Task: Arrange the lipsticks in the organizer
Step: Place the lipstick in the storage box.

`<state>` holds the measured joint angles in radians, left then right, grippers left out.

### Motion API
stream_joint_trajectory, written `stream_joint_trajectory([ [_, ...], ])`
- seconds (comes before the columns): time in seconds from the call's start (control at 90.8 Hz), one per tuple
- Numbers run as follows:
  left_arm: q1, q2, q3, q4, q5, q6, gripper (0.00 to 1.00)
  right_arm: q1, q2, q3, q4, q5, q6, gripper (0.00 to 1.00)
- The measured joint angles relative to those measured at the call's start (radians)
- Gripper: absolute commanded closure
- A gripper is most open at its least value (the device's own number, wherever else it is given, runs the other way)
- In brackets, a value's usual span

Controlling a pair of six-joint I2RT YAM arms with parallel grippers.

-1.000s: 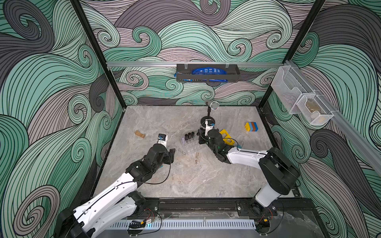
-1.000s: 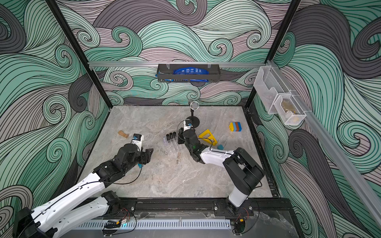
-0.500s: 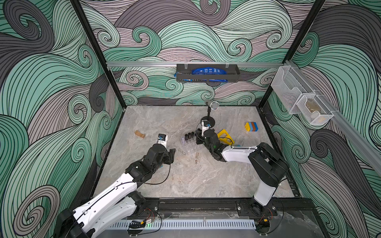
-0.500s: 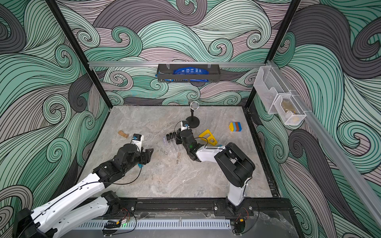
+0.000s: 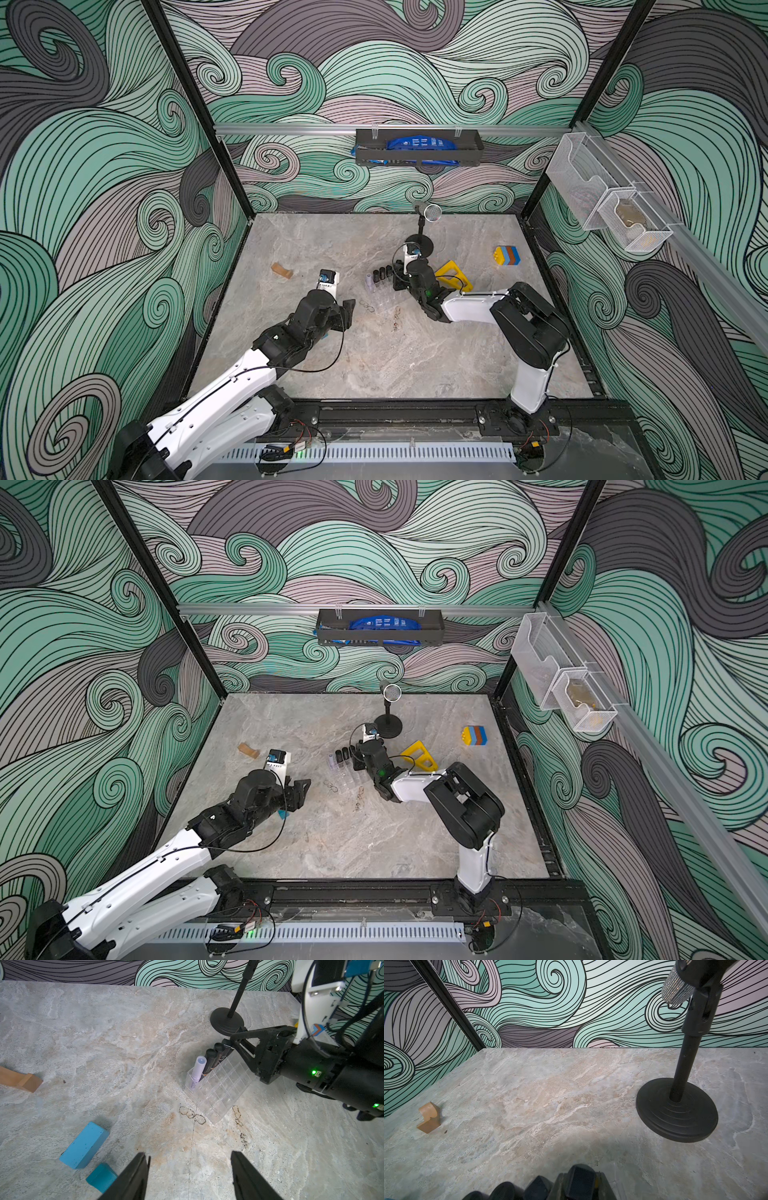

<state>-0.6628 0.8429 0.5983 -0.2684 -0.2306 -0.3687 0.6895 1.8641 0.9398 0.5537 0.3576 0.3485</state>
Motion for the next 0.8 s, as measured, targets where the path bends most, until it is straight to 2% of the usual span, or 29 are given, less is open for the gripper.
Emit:
stream_joint_trajectory([
  [0.165, 0.001, 0.0, -0.007, 0.0, 0.0, 0.0, 0.35, -0.001, -0.038, 0.001, -0.045, -0.002, 0.009, 0.59],
  [0.462, 0.002, -0.039, -0.027, 0.057, -0.013, 0.056, 0.37, -0.042, -0.252, -0.006, -0.106, -0.032, 0.058, 0.57],
  [0.506, 0.002, -0.054, -0.033, 0.069, -0.035, 0.069, 0.37, -0.046, -0.291, -0.026, -0.112, -0.04, 0.069, 0.54],
  [0.616, 0.001, -0.065, -0.034, 0.11, -0.143, 0.119, 0.35, -0.059, -0.423, -0.134, -0.115, -0.057, 0.089, 0.37],
  [0.682, 0.0, -0.058, -0.035, 0.142, -0.238, 0.158, 0.33, -0.08, -0.516, -0.225, -0.103, -0.069, 0.078, 0.21],
  [0.737, -0.001, -0.039, -0.044, 0.204, -0.322, 0.199, 0.31, -0.109, -0.583, -0.299, -0.074, -0.079, 0.029, 0.13],
  [0.804, 0.002, 0.006, -0.083, 0.342, -0.426, 0.271, 0.29, -0.161, -0.657, -0.401, 0.0, -0.052, -0.05, 0.1],
])
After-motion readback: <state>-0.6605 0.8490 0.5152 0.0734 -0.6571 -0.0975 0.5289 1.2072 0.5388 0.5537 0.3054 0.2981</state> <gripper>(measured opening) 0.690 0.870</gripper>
